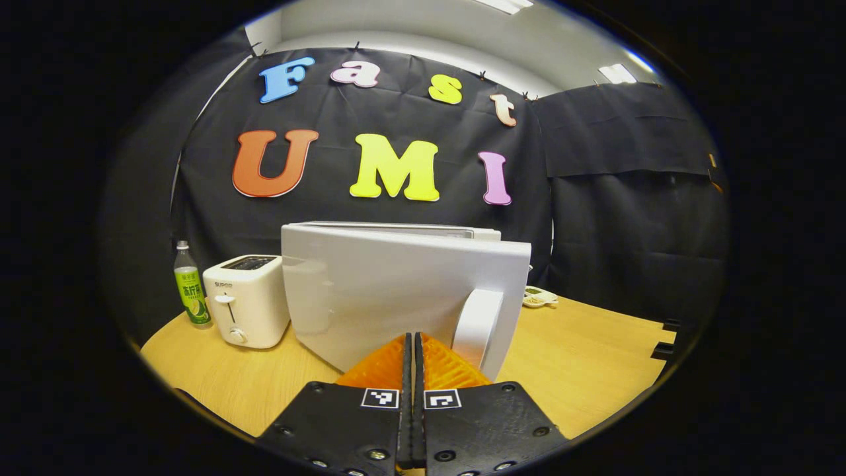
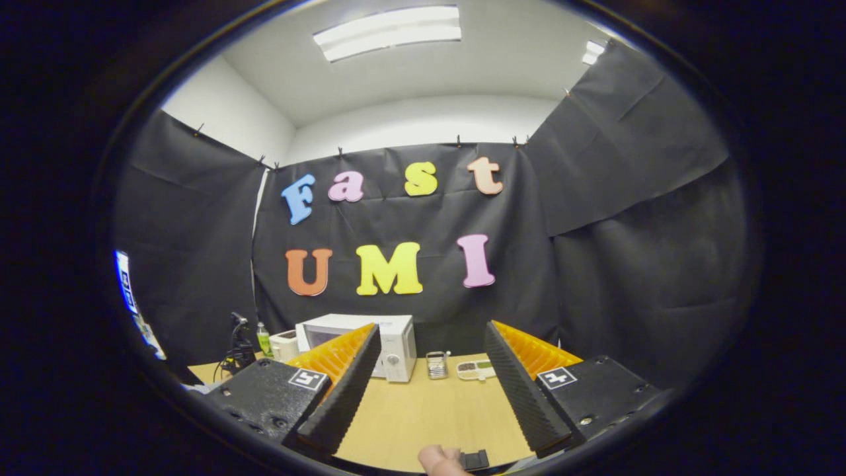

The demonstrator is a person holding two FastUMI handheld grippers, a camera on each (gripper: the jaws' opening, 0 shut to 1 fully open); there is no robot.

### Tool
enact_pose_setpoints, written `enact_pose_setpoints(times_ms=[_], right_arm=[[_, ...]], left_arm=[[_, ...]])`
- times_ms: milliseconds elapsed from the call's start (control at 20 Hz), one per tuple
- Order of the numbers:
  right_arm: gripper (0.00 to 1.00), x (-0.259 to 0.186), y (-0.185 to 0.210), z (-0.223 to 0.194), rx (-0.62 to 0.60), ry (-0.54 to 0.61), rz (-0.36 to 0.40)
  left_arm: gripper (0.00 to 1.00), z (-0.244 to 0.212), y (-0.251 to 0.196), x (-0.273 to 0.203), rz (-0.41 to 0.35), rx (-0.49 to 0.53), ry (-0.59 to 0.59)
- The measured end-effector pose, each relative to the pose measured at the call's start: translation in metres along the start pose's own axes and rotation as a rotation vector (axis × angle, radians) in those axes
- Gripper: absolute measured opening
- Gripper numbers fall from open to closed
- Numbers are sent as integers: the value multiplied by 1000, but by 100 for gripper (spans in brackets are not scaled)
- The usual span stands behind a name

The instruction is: Open the microwave oven with the left hand, put the food in, and close the microwave oven.

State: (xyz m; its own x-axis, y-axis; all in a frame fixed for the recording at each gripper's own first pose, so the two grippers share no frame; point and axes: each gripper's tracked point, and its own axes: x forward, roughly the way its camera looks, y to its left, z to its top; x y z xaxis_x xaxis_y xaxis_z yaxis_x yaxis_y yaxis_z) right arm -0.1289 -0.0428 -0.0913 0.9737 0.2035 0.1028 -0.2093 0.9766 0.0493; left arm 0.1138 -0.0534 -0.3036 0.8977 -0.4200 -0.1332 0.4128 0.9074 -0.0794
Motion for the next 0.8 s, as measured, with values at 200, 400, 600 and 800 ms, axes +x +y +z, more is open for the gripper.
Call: enact_pose_setpoints(times_ms=[200, 400, 600, 800], right_arm=[[100, 0, -27, 4, -26, -10, -80], [100, 6, -21, 1, -28, -28, -42], [100, 27, -15, -15, -6, -9, 19], [91, 52, -28, -23, -28, -2, -11]], left_arm=[[0, 1, -17, 37, 11, -2, 21], [0, 2, -38, 69, 7, -22, 12], [0, -2, -57, 105, 7, -29, 22], [0, -4, -59, 142, 38, -2, 35]])
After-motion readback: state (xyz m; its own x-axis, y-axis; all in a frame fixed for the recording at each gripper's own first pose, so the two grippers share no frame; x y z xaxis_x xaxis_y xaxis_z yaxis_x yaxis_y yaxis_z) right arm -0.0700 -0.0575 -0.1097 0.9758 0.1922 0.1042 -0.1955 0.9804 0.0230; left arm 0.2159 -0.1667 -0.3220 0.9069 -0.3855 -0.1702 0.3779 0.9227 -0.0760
